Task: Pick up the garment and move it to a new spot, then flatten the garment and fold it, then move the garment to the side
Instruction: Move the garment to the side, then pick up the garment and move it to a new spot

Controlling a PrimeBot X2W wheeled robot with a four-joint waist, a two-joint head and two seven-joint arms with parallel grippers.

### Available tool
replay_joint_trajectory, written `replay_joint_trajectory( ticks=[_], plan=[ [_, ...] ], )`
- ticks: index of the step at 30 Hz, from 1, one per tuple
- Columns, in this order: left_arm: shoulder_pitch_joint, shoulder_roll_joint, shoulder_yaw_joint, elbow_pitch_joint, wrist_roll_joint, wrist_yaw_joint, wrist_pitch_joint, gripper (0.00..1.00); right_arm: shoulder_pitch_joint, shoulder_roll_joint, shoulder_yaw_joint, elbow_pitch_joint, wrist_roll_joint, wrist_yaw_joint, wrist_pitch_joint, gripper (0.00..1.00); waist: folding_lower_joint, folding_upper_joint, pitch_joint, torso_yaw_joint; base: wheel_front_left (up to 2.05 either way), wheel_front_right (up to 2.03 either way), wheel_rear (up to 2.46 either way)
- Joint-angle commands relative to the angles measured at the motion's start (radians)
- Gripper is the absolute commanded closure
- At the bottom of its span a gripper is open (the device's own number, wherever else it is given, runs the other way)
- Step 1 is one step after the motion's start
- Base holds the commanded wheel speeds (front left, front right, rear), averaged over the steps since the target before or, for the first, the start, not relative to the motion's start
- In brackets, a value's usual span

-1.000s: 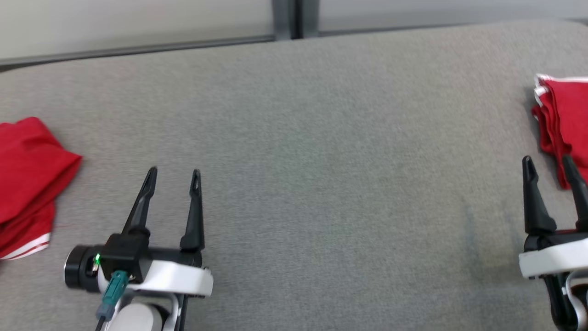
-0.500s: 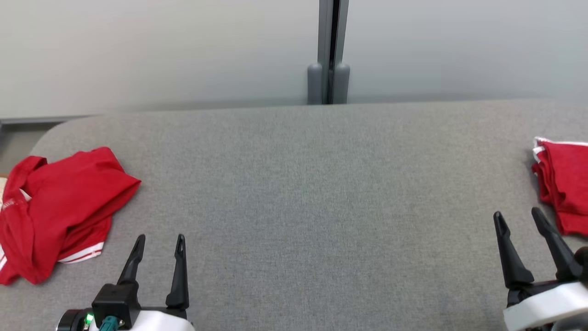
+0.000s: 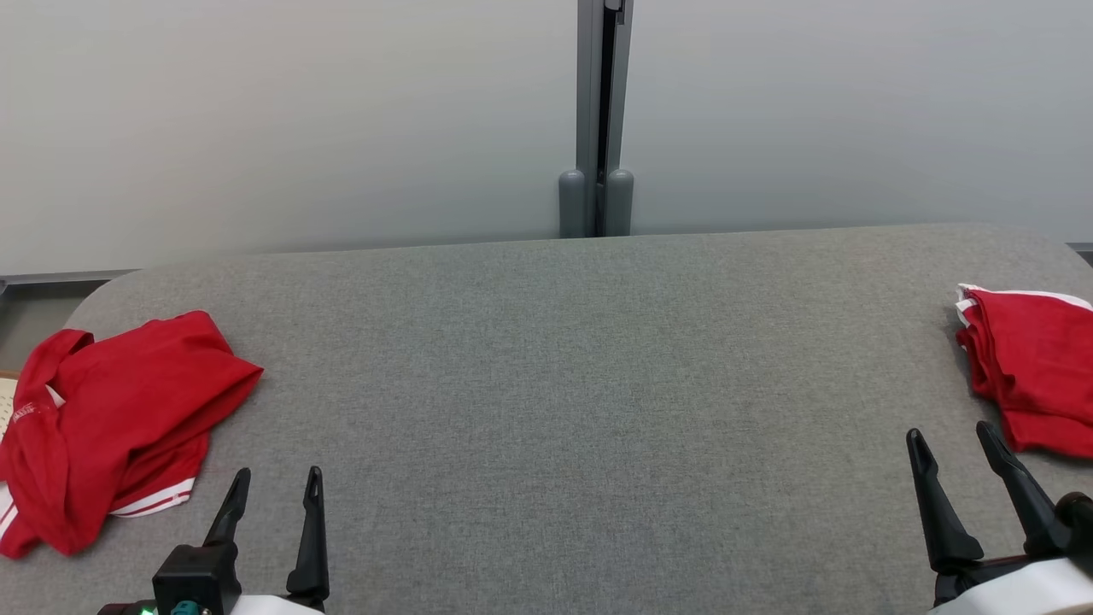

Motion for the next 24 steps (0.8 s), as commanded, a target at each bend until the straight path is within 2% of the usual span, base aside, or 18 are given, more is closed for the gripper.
replay_joint_trajectory(
  ticks=[1, 18, 24],
  plan=[
    [-0.001, 0.008, 0.006, 0.006, -0.003, 0.002, -0.002, 0.0, 0.007, 0.001, 0.001, -0.005, 0.0, 0.0, 0.003, 0.0, 0.0, 0.0, -0.002, -0.004, 0.0, 0.0, 0.0],
    [-0.021, 0.011, -0.007, 0.01, -0.009, 0.006, -0.008, 0.0, 0.002, 0.006, -0.005, 0.001, 0.004, 0.0, -0.003, 0.0, 0.0, 0.0, 0.008, -0.007, 0.0, 0.0, 0.0],
    [-0.041, 0.008, -0.012, 0.014, -0.011, 0.004, -0.01, 0.0, 0.002, 0.008, -0.007, -0.006, 0.004, 0.0, -0.004, 0.0, 0.0, 0.0, 0.016, 0.015, 0.0, 0.0, 0.0]
  ],
)
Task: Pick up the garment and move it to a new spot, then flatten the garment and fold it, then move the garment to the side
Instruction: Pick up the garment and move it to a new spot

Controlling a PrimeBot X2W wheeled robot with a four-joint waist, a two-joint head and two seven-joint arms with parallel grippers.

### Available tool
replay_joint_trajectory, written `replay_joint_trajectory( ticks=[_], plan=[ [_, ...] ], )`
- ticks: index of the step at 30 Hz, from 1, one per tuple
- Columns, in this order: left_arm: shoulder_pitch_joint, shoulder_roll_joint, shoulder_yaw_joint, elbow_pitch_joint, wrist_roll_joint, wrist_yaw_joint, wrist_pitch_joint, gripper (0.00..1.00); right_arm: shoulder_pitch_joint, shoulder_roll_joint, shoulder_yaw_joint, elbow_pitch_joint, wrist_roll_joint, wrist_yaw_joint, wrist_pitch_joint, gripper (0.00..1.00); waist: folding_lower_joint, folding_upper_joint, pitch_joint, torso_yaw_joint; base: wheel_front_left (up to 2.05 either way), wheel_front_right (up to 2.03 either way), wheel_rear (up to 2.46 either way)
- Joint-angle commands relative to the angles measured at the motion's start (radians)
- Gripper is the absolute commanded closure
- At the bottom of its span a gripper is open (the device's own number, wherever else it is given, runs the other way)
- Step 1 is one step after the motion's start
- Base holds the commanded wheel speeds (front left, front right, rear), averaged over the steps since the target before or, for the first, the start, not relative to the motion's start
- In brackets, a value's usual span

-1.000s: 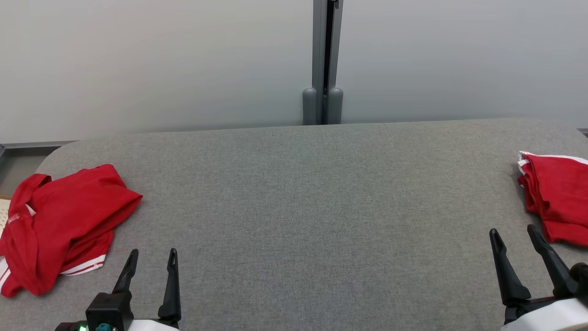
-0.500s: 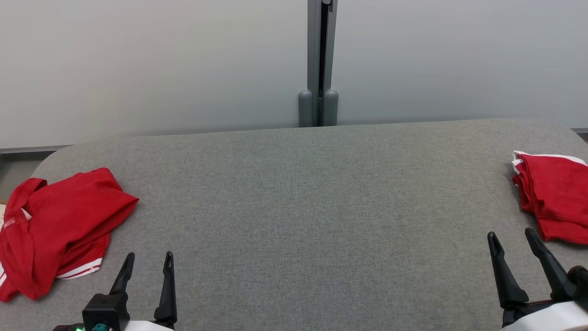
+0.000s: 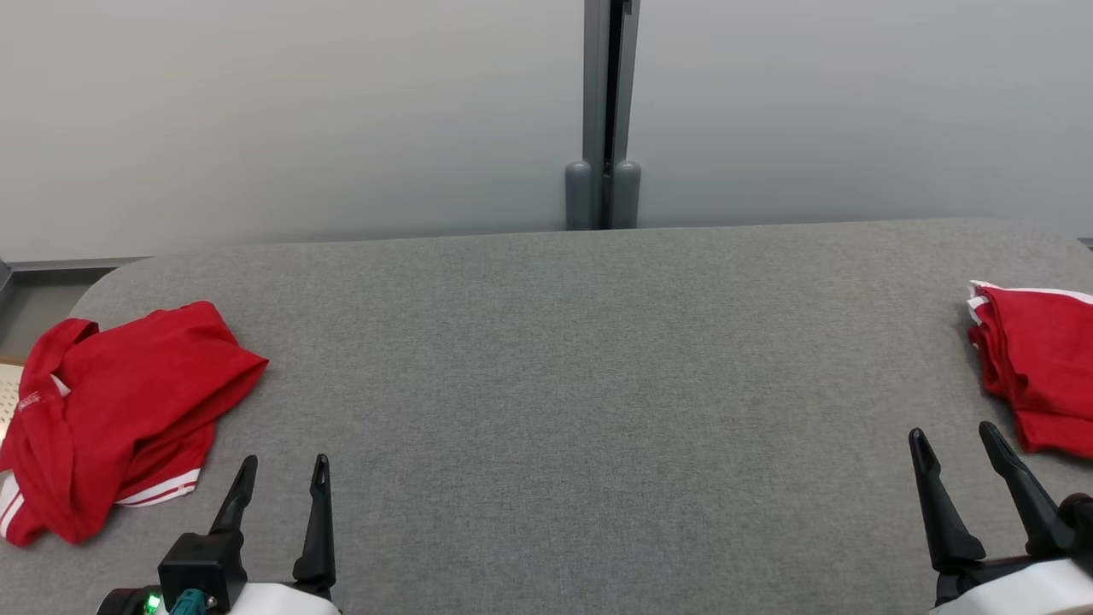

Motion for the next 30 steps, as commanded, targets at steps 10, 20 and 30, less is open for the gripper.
replay_joint_trajectory(
  ticks=[10, 20, 30],
  plan=[
    [-0.065, 0.0, -0.002, 0.01, -0.009, -0.007, -0.014, 0.0, 0.006, 0.009, 0.024, -0.043, 0.004, 0.0, 0.003, 0.0, 0.0, -0.0001, 0.004, 0.164, 0.0, 0.0, 0.0],
    [-0.088, -0.005, 0.009, 0.016, -0.022, -0.001, -0.03, 0.0, -0.024, -0.009, 0.084, -0.03, 0.014, 0.0, 0.015, 0.0, 0.0, -0.0001, -0.005, 0.334, 0.0, 0.0, 0.0],
    [-0.093, 0.01, 0.012, 0.015, -0.023, 0.004, -0.032, 0.0, -0.04, -0.017, 0.101, -0.018, 0.024, 0.0, 0.008, 0.0, 0.0, -0.0001, -0.005, 0.375, 0.0, 0.0, 0.0]
  ],
)
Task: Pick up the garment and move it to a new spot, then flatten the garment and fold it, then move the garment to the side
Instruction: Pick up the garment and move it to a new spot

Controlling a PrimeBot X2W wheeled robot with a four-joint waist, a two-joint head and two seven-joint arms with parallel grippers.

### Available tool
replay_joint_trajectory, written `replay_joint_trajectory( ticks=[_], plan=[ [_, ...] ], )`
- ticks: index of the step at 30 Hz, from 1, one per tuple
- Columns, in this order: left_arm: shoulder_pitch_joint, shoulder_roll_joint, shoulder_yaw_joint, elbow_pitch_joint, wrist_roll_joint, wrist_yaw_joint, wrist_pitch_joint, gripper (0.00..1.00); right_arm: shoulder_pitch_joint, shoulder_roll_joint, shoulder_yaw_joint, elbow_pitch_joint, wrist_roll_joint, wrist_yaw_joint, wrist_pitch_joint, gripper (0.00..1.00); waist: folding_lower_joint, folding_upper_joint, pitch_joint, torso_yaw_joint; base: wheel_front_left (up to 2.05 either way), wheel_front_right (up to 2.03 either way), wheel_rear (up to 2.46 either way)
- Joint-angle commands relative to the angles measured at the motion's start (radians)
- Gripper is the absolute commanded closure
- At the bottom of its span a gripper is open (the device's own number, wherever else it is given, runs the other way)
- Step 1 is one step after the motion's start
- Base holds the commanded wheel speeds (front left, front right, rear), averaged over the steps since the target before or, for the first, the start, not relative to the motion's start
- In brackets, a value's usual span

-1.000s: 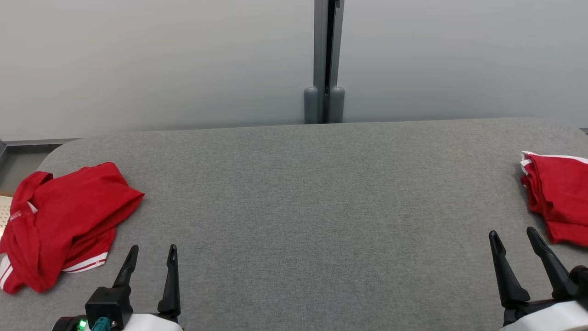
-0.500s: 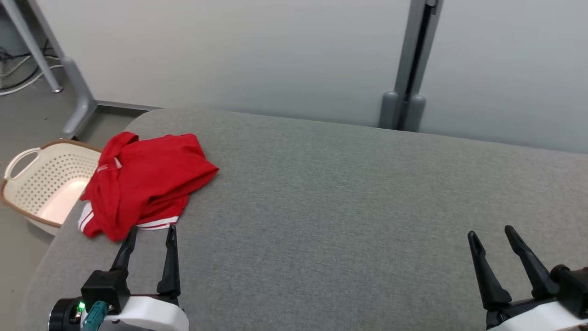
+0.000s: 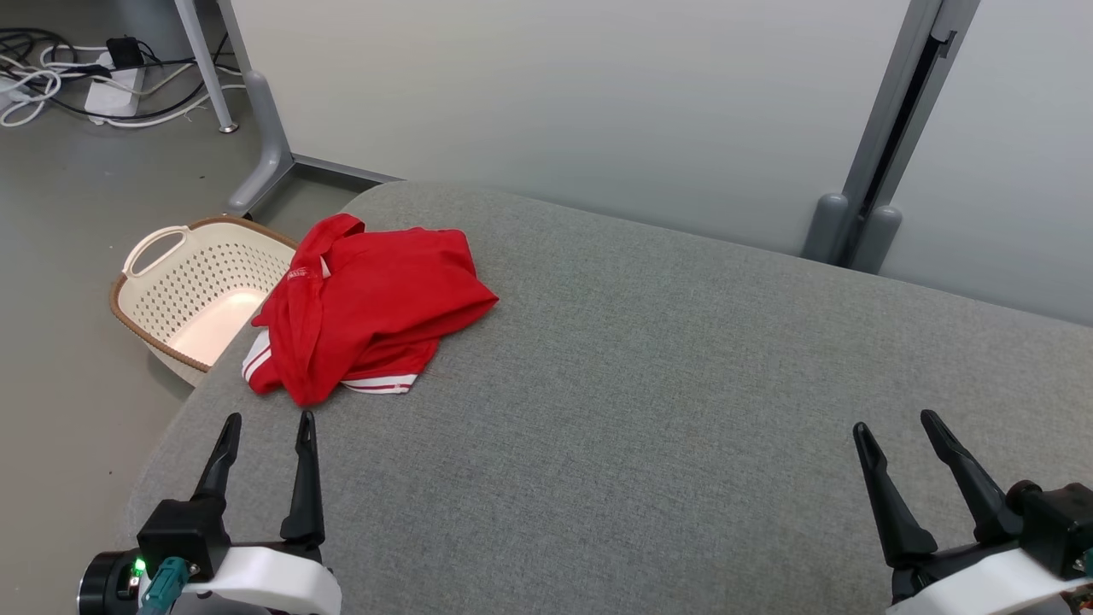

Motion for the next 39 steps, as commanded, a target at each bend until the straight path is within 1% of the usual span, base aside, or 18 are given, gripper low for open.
replay_joint_trajectory(
  ticks=[1, 9, 13, 18, 22, 25, 29, 35, 36, 37, 38, 39],
  plan=[
    [-0.017, 0.006, 0.001, -0.001, 0.0, 0.005, 0.0, 0.0, -0.01, -0.008, 0.002, 0.004, 0.006, 0.0, -0.003, 0.0, 0.0, 0.0, 0.001, 0.0, 0.0, 0.0, 0.0],
    [-0.028, 0.01, -0.003, 0.004, -0.002, 0.007, 0.0, 0.0, -0.012, -0.01, 0.006, 0.014, 0.012, 0.0, -0.005, 0.0, 0.0, 0.0, 0.004, -0.002, 0.0, 0.0, 0.0],
    [-0.063, 0.009, -0.009, 0.019, -0.013, -0.015, -0.002, 0.0, -0.022, -0.013, 0.003, 0.003, 0.015, 0.0, 0.003, 0.0, 0.0, 0.0, 0.022, -0.009, 0.0, 0.0, 0.0],
    [-0.178, -0.002, -0.002, 0.094, -0.036, -0.056, -0.007, 0.0, -0.065, -0.041, 0.008, -0.043, 0.021, 0.0, 0.025, 0.0, 0.0, 0.0, 0.124, -0.049, 0.0, 0.0, 0.0],
    [-0.309, -0.014, 0.01, 0.213, -0.061, -0.096, -0.014, 0.0, -0.116, -0.079, 0.009, -0.096, 0.022, 0.0, 0.052, 0.0, 0.0, 0.0, 0.244, -0.098, 0.0, 0.0, 0.0],
    [-0.418, -0.014, 0.02, 0.328, -0.076, -0.129, -0.018, 0.0, -0.154, -0.107, 0.011, -0.127, 0.028, 0.0, 0.064, 0.0, 0.0, 0.0, 0.334, -0.137, 0.0, 0.0, 0.0],
    [-0.547, -0.013, 0.035, 0.505, -0.105, -0.17, -0.01, 0.0, -0.191, -0.133, 0.001, -0.143, 0.036, 0.0, 0.06, 0.0, 0.0, 0.0, 0.426, -0.172, 0.0, 0.0, 0.0],
    [-0.705, 0.0, 0.043, 0.773, -0.139, -0.22, 0.042, 0.0, -0.234, -0.154, 0.006, -0.132, 0.051, 0.0, 0.04, 0.0, 0.0, 0.0, 0.501, -0.203, 0.0, 0.0, 0.0],
    [-0.723, 0.007, 0.042, 0.814, -0.134, -0.217, 0.051, 0.0, -0.239, -0.157, 0.009, -0.127, 0.053, 0.0, 0.037, 0.0, 0.0, 0.0, 0.507, -0.207, 0.0, 0.0, 0.0],
    [-0.723, 0.007, 0.042, 0.814, -0.134, -0.217, 0.051, 0.0, -0.239, -0.157, 0.009, -0.127, 0.053, 0.0, 0.037, 0.0, 0.0, 0.0, 0.507, -0.207, 0.0, 0.0, 0.0],
    [-0.741, 0.012, 0.041, 0.85, -0.132, -0.214, 0.057, 0.0, -0.244, -0.16, 0.013, -0.123, 0.055, 0.0, 0.035, 0.0, 0.0, 0.0, 0.511, -0.211, 0.0, 0.0, 0.0],
    [-0.756, 0.012, 0.038, 0.882, -0.133, -0.219, 0.063, 0.0, -0.25, -0.162, 0.015, -0.119, 0.058, 0.0, 0.03, 0.0, 0.0, 0.0, 0.514, -0.214, 0.0, 0.0, 0.0]
  ],
)
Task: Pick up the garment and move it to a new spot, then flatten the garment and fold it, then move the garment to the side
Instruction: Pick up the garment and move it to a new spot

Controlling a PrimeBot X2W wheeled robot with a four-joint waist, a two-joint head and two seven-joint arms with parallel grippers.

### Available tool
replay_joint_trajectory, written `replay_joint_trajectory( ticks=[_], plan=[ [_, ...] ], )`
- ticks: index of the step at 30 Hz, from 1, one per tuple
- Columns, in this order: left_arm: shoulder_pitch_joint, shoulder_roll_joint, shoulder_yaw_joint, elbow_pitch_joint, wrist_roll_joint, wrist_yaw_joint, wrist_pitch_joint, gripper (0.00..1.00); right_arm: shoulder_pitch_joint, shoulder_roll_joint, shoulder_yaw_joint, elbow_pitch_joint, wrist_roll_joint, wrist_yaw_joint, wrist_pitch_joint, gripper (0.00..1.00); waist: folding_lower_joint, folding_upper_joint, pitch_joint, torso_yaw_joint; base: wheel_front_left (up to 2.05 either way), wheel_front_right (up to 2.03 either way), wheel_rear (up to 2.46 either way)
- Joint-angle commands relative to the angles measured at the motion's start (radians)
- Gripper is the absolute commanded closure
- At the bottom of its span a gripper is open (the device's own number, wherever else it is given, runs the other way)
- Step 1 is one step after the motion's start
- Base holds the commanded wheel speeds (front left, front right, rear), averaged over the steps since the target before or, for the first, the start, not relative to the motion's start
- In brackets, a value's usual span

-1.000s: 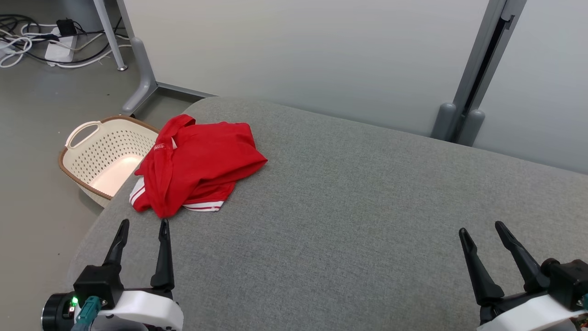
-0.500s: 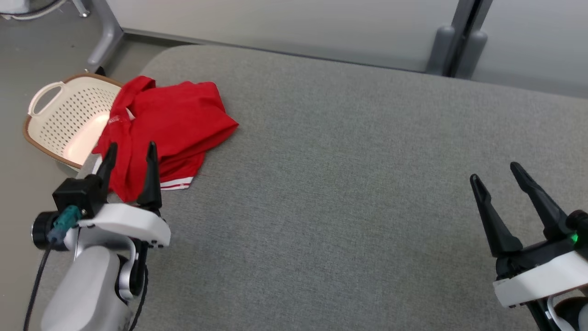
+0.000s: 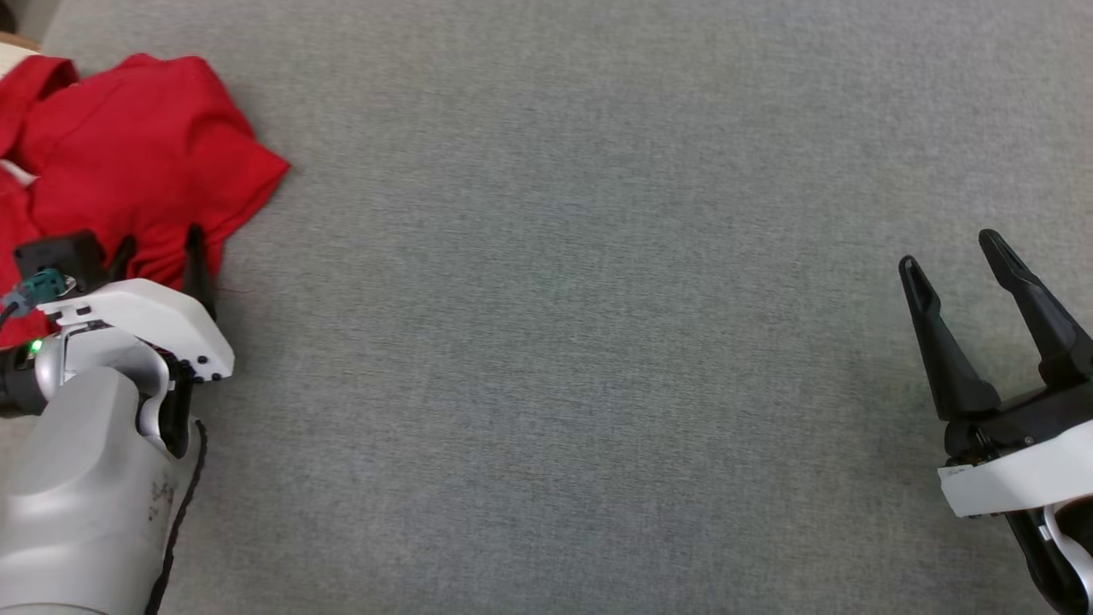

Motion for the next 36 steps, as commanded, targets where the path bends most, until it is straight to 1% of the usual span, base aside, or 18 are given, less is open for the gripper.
replay_joint_trajectory(
  ticks=[1, 2, 3, 4, 7, 10, 14, 18, 21, 23, 27, 32, 33, 36],
  plan=[
    [-0.026, 0.007, 0.001, 0.019, -0.003, -0.007, -0.01, 0.0, -0.013, -0.007, -0.001, 0.007, 0.009, 0.0, -0.012, 0.0, 0.0, 0.0, 0.023, -0.025, 0.0, 0.0, 0.0],
    [-0.037, 0.011, 0.001, 0.04, -0.001, -0.011, -0.02, 0.53, -0.017, -0.007, -0.001, 0.011, 0.009, 0.0, -0.016, 0.0, 0.0, 0.0, 0.023, -0.028, 0.0, 0.0, 0.0],
    [-0.042, 0.01, 0.001, 0.055, 0.0, -0.012, -0.034, 0.96, -0.02, -0.006, -0.003, 0.016, 0.009, 0.0, -0.021, 0.0, 0.0, 0.0, 0.023, -0.029, 0.0, 0.0, 0.0],
    [-0.048, 0.012, 0.002, 0.062, 0.005, -0.007, -0.056, 1.0, -0.022, -0.005, -0.005, 0.02, 0.009, 0.0, -0.024, 0.0, 0.0, 0.0, 0.022, -0.029, 0.0, 0.0, 0.0],
    [-0.052, 0.024, 0.013, 0.071, 0.007, -0.003, -0.093, 1.0, -0.022, 0.0, -0.009, 0.033, 0.011, 0.0, -0.034, 0.0, 0.0, 0.0, 0.014, -0.029, 0.0, 0.0, 0.0],
    [-0.039, 0.034, 0.027, 0.016, 0.027, 0.009, -0.106, 1.0, -0.018, 0.006, -0.015, 0.041, 0.011, 0.0, -0.041, 0.0, 0.0, 0.0, -0.004, -0.024, 0.0, 0.0, 0.0],
    [0.041, 0.05, 0.077, -0.182, 0.08, 0.041, -0.107, 1.0, 0.0, 0.015, -0.026, 0.052, 0.004, 0.0, -0.049, 0.0, 0.0, 0.0, -0.046, -0.02, 0.0, 0.0, 0.0],
    [0.145, 0.039, 0.127, -0.406, 0.138, 0.065, -0.107, 1.0, 0.018, 0.03, -0.037, 0.064, 0.0, 0.0, -0.053, 0.0, 0.0, 0.0, -0.107, -0.018, 0.0, 0.0, 0.0],
    [0.231, 0.03, 0.137, -0.566, 0.188, 0.08, -0.107, 1.0, 0.033, 0.046, -0.038, 0.073, -0.002, 0.0, -0.06, 0.0, 0.0, 0.0, -0.158, -0.024, 0.0, 0.0, 0.0],
    [0.288, 0.019, 0.127, -0.672, 0.217, 0.087, -0.107, 1.0, 0.042, 0.057, -0.039, 0.077, -0.005, 0.0, -0.063, 0.0, 0.0, 0.0, -0.189, -0.033, 0.0, 0.0, 0.0],
    [0.403, 0.009, 0.083, -0.839, 0.257, 0.098, -0.098, 1.0, 0.06, 0.083, -0.037, 0.088, -0.012, 0.0, -0.064, 0.0, 0.0, 0.0, -0.252, -0.062, 0.0, 0.0, 0.0],
    [0.525, -0.008, 0.016, -1.008, 0.271, 0.103, -0.016, 1.0, 0.082, 0.103, -0.029, 0.091, -0.014, 0.0, -0.055, 0.0, 0.0, 0.0, -0.295, -0.12, 0.0, 0.0, 0.0],
    [0.542, -0.004, 0.007, -1.038, 0.278, 0.106, 0.003, 1.0, 0.082, 0.106, -0.022, 0.09, -0.014, 0.0, -0.052, 0.0, 0.0, 0.0, -0.297, -0.139, 0.0, 0.0, 0.0],
    [0.578, -0.014, -0.04, -1.1, 0.286, 0.096, 0.05, 1.0, 0.085, 0.111, -0.026, 0.09, -0.018, 0.0, -0.053, 0.0, 0.0, 0.0, -0.3, -0.188, 0.0, 0.0, 0.0]
  ],
)
